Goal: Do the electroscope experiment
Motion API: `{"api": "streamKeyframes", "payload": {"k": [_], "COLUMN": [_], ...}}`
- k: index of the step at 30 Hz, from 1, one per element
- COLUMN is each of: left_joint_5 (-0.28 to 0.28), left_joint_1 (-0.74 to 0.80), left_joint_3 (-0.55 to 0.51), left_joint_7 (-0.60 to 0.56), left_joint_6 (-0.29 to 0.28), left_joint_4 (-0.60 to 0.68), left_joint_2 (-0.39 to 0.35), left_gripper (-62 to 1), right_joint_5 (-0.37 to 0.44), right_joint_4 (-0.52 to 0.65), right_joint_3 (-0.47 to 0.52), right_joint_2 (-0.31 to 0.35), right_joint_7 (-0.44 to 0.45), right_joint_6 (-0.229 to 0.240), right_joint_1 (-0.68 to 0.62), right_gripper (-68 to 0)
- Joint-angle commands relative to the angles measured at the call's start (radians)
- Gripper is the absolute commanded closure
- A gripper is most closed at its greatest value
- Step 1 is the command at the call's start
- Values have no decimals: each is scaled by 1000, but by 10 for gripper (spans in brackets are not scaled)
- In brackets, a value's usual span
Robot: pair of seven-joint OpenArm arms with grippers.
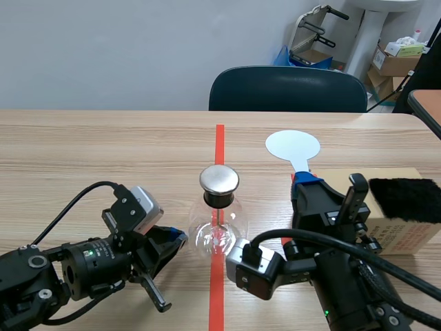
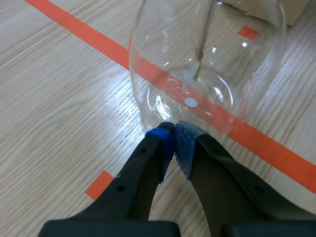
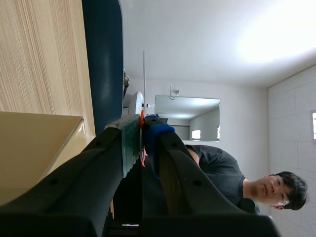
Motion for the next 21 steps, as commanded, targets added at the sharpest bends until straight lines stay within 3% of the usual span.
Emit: {"api": "streamKeyframes", "payload": {"k": [1, 21], "left_joint_5": [0, 0], "left_joint_1": [-5, -5], "left_joint_3": [-2, -2], "left_joint_7": [-27, -31], "left_joint_6": [-4, -20], "left_joint_4": [11, 11], "left_joint_2": [-8, -13], "left_gripper": [-31, -31], "right_joint_5": [-2, -2], "right_joint_4": [8, 8], "right_joint_3": [7, 7], "right_joint_2": [5, 5], "right_joint_7": [-8, -8], "right_joint_6": [-11, -11], "right_joint_1": [6, 6], "right_gripper": [-13, -13]}}
